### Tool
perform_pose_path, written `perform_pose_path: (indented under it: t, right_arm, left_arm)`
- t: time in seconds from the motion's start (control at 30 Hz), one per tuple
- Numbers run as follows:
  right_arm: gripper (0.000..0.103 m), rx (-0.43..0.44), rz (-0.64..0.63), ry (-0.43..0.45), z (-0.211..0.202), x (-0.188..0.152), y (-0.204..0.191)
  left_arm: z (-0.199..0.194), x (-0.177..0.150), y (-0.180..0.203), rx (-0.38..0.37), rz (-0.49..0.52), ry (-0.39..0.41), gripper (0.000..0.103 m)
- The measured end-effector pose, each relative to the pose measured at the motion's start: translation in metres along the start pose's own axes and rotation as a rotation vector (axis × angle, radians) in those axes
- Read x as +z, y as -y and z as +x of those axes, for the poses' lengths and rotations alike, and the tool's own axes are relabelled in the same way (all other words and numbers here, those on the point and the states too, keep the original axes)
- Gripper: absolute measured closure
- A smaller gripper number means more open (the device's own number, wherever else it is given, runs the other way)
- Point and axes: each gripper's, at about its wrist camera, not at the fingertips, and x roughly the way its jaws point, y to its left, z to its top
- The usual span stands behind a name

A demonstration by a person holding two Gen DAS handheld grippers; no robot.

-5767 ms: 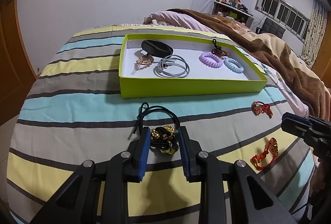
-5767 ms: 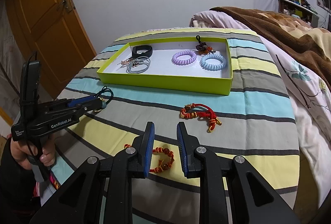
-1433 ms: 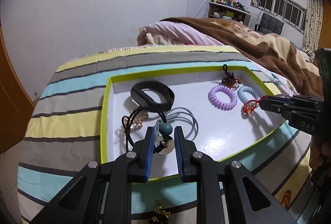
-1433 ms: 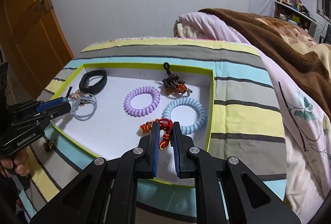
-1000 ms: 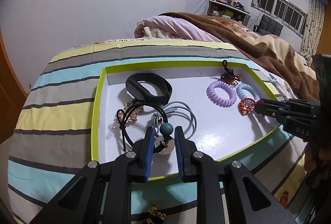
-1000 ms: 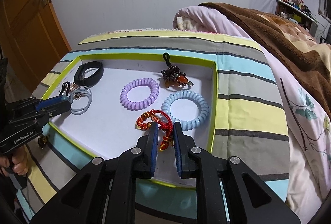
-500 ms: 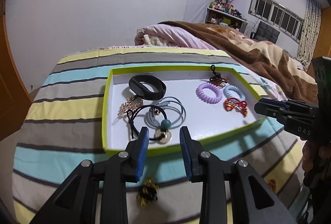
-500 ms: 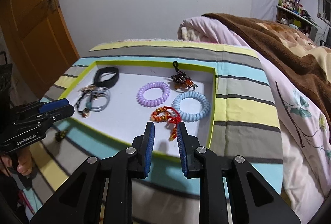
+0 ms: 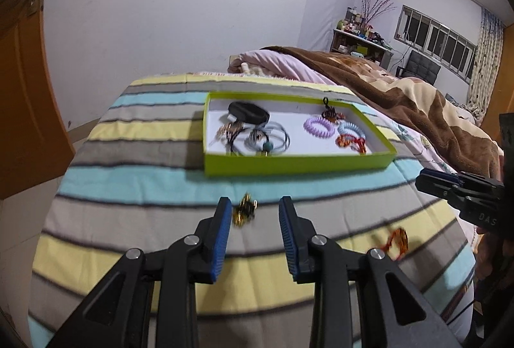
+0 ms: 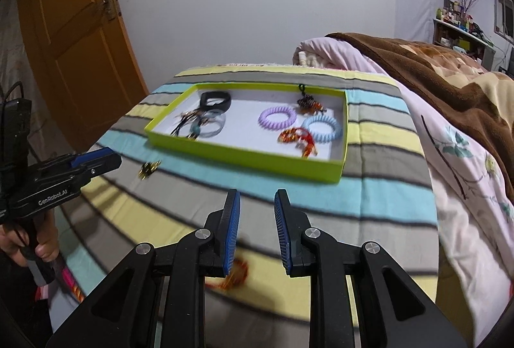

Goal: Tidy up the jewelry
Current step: 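Withdraw both tools toward the small gold charm and red beaded bracelet, then grasp the small gold charm with the left tool while the right tool grasps the bracelet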

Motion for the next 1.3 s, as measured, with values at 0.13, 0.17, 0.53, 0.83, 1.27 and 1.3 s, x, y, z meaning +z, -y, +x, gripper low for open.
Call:
perform_pose_path:
  t: [0.13,0.17,0.53,0.83,1.27,1.3]
  right_arm:
    - [0.080,0.013,0.008,-0.006,-0.007,-0.013,-0.004]
    - [0.080,0.016,0.009,-0.008,-0.009,-0.016,-0.006]
    - [0.080,0.031,0.029,-0.032,-0.012,-0.032,-0.005]
    - [0.080,0.037,0.037,-0.048,-0.005,-0.034,-0.004]
    - [0.080,0.033,0.036,-0.092,0.013,-0.038,-0.003]
    - [0.080,0.031,0.036,-0.098,0.015,-0.039,-0.002]
  left_arm:
    - [-0.009,-0.014,0.000,0.006,-0.008,-0.012,0.071]
    - [-0.010,-0.017,0.000,0.003,-0.013,-0.015,0.071]
    - [-0.015,-0.031,0.002,0.005,-0.031,-0.029,0.071]
    - [-0.008,-0.028,0.002,0.013,-0.017,-0.041,0.071]
    - [0.022,-0.015,0.004,0.050,0.042,-0.076,0.071]
    - [0.025,-0.015,0.004,0.052,0.047,-0.081,0.071]
